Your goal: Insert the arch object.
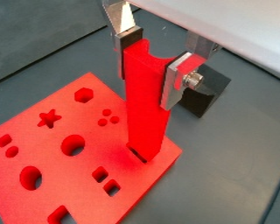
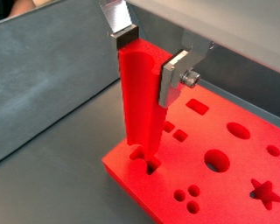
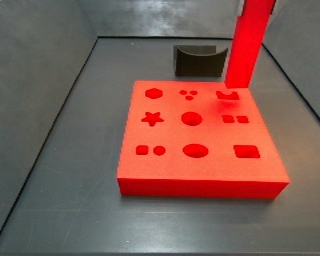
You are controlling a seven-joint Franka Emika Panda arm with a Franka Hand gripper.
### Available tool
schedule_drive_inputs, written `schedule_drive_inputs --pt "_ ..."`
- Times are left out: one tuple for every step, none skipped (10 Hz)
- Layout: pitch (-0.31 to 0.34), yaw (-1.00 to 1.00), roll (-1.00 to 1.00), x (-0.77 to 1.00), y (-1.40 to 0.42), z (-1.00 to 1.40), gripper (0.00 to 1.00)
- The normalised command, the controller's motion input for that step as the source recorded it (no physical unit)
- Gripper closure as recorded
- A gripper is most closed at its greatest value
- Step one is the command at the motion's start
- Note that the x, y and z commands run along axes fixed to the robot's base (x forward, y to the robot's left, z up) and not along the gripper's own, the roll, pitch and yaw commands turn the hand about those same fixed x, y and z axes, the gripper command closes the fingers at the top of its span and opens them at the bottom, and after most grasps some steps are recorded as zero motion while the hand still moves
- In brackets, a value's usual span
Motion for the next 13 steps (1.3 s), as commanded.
schedule_drive_inputs --pt "0.000 0.00 0.00 0.00 0.00 -0.32 1.00" --pt "0.000 0.00 0.00 0.00 0.00 -0.32 1.00" --pt "0.000 0.00 0.00 0.03 0.00 -0.30 1.00" --pt "0.000 0.00 0.00 0.00 0.00 -0.29 1.00" --pt "0.000 0.00 0.00 0.00 0.00 -0.27 1.00" --pt "0.000 -0.01 0.00 -0.05 0.06 -0.19 1.00" --pt "0.000 -0.02 0.00 -0.08 0.10 -0.21 1.00" --pt "0.004 -0.05 0.00 -0.10 0.11 -0.21 1.00" --pt "0.000 -0.05 0.00 -0.09 0.04 -0.18 1.00" --pt "0.000 -0.05 0.00 -0.08 0.00 -0.17 1.00" --pt "0.000 -0.04 0.00 -0.05 0.00 -0.18 1.00" --pt "0.000 -0.03 0.00 -0.01 0.00 -0.17 1.00" --pt "0.000 0.00 0.04 0.00 -0.02 -0.15 1.00"
